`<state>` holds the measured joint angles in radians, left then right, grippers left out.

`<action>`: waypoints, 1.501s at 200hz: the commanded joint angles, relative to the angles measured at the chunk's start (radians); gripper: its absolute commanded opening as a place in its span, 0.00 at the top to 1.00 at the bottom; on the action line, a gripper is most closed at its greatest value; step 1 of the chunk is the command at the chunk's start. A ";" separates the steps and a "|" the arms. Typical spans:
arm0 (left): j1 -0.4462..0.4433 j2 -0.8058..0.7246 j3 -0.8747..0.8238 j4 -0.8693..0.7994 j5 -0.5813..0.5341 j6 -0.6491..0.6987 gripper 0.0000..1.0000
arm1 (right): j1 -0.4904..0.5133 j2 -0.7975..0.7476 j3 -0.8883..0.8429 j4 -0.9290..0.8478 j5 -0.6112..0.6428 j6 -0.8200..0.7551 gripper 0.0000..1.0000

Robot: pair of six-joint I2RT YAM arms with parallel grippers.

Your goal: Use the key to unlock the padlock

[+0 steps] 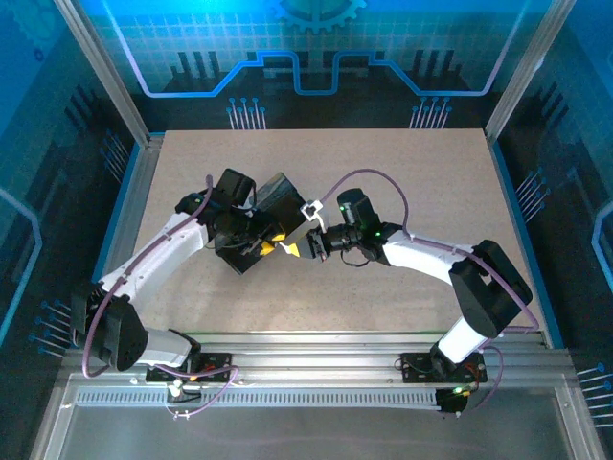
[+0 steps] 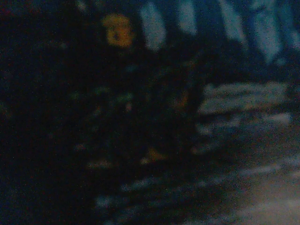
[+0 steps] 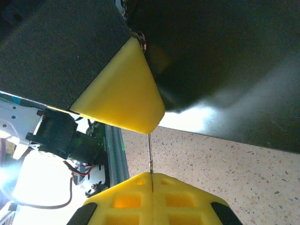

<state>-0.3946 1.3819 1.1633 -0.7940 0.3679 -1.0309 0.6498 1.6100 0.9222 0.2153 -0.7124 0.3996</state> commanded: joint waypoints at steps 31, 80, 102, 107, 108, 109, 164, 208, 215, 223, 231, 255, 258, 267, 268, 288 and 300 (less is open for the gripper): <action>0.018 -0.045 -0.001 0.000 0.060 0.004 1.00 | 0.014 0.024 0.009 0.114 0.037 0.010 1.00; 0.019 -0.047 0.008 -0.023 0.063 0.020 1.00 | 0.025 0.044 0.006 0.172 0.043 0.001 1.00; 0.020 -0.043 0.003 -0.024 0.065 0.018 1.00 | 0.031 0.045 -0.001 0.221 0.042 0.012 1.00; 0.020 -0.043 0.003 -0.022 0.065 0.017 1.00 | 0.033 0.045 -0.001 0.225 0.042 0.010 1.00; 0.020 -0.043 0.003 -0.024 0.065 0.018 1.00 | 0.034 0.045 -0.002 0.227 0.044 0.010 1.00; 0.020 -0.043 0.003 -0.024 0.065 0.018 1.00 | 0.034 0.044 -0.002 0.227 0.044 0.010 1.00; 0.033 -0.046 0.014 -0.043 0.062 0.034 1.00 | 0.039 0.030 -0.037 0.303 0.079 0.006 1.00; 0.046 -0.048 -0.001 -0.073 0.049 0.074 1.00 | 0.016 0.072 -0.052 0.432 -0.022 0.108 1.00; 0.049 -0.050 -0.008 -0.070 0.051 0.071 1.00 | 0.016 0.075 -0.049 0.434 -0.031 0.113 1.00; 0.054 -0.051 -0.010 -0.070 0.051 0.072 1.00 | 0.017 0.080 -0.049 0.442 -0.042 0.120 1.00; 0.058 -0.051 -0.014 -0.066 0.054 0.071 1.00 | 0.017 0.086 -0.049 0.450 -0.054 0.132 1.00; 0.068 -0.050 -0.017 -0.046 0.071 0.057 1.00 | 0.017 0.120 -0.048 0.495 -0.070 0.181 1.00; 0.069 -0.050 -0.016 -0.045 0.072 0.056 1.00 | 0.016 0.125 -0.049 0.499 -0.066 0.188 1.00; 0.071 -0.048 -0.012 -0.049 0.075 0.059 1.00 | 0.014 0.140 -0.048 0.519 -0.068 0.211 1.00; 0.070 -0.048 -0.011 -0.050 0.075 0.059 1.00 | 0.013 0.143 -0.049 0.522 -0.069 0.213 1.00; 0.075 -0.053 -0.004 -0.068 0.071 0.070 1.00 | 0.000 0.187 -0.013 0.578 -0.097 0.294 1.00; 0.078 -0.058 -0.005 -0.070 0.073 0.073 1.00 | -0.007 0.209 -0.006 0.620 -0.106 0.341 1.00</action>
<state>-0.3229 1.3609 1.1610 -0.8345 0.3752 -0.9848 0.6624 1.7706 0.8650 0.6891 -0.7879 0.6262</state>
